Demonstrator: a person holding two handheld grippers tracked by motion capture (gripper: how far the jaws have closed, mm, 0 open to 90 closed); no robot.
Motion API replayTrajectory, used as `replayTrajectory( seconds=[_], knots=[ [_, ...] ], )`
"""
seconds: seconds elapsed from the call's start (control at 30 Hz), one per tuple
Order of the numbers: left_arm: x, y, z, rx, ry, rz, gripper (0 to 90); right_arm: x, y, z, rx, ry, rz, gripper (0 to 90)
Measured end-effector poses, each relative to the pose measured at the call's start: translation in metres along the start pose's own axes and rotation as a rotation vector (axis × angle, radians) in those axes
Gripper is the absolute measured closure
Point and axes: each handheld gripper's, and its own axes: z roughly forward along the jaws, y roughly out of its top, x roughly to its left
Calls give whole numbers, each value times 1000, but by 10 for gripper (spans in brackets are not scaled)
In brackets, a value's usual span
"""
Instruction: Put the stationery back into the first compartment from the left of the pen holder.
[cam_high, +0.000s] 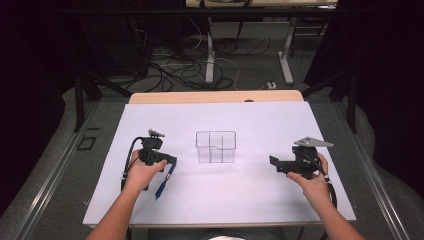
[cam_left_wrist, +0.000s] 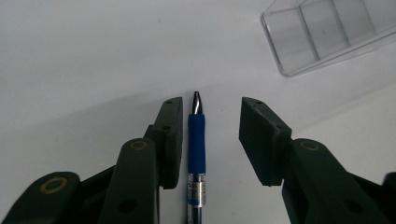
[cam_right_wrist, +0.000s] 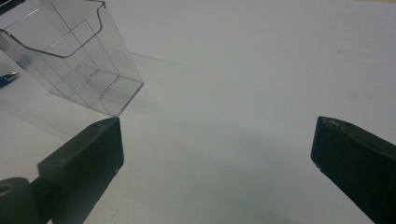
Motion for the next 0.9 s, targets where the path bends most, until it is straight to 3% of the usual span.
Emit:
replayTrajectory(
  seconds=[0.27, 0.57, 0.9],
  knots=[
    [-1, -1, 10, 40, 35, 6, 652, 0, 0, 0, 5, -1, 3, 23],
    [1, -4, 18, 96, 48, -15, 688, 0, 0, 1, 11, 9, 9, 27],
    [-3, -6, 23, 140, 50, -11, 722, 0, 0, 1, 17, 9, 8, 30]
  ],
)
